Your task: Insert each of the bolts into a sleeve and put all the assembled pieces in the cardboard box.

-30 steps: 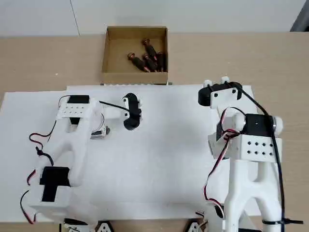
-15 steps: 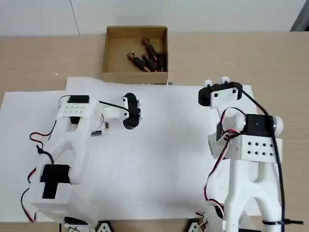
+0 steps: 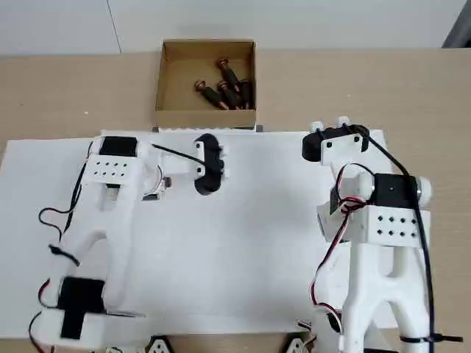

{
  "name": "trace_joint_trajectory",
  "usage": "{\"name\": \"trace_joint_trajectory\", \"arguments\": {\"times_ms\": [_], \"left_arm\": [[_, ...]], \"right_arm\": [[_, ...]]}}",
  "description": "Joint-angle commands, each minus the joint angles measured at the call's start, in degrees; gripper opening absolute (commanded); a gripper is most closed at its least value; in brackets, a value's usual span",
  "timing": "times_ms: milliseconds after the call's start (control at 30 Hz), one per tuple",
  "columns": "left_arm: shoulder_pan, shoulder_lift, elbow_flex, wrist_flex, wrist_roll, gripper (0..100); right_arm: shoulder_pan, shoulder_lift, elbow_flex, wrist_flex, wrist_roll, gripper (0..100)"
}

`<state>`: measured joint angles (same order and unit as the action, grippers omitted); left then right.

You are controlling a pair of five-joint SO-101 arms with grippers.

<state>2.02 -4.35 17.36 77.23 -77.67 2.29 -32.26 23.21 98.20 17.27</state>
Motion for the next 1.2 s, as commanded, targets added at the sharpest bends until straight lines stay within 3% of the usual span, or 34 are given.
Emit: {"name": "trace_joint_trajectory", "arguments": {"times_ms": [0,100,267,600,800,1167], "left_arm": [[2.11,-4.57,-4.44,2.64,-15.03,0],[3.78,-4.57,-7.6,2.73,-7.21,0],[7.74,-4.66,-15.25,3.08,11.96,0],[18.64,-4.66,-30.9,21.98,43.16,0],[22.24,-4.75,-38.29,23.12,64.26,0],[27.6,-12.92,-40.13,23.03,76.92,0]], "right_arm": [[-0.04,-1.8,-0.35,0.31,0.53,0.3],[-0.04,-3.38,-0.44,0.31,0.53,0.3],[-0.13,-9.01,-0.35,0.4,0.53,0.3],[-0.13,-19.65,-0.35,0.75,0.53,0.3],[-0.13,-24.92,0.44,0.75,0.62,0.3],[0.04,-38.73,4.4,0.22,0.62,0.3]]}}
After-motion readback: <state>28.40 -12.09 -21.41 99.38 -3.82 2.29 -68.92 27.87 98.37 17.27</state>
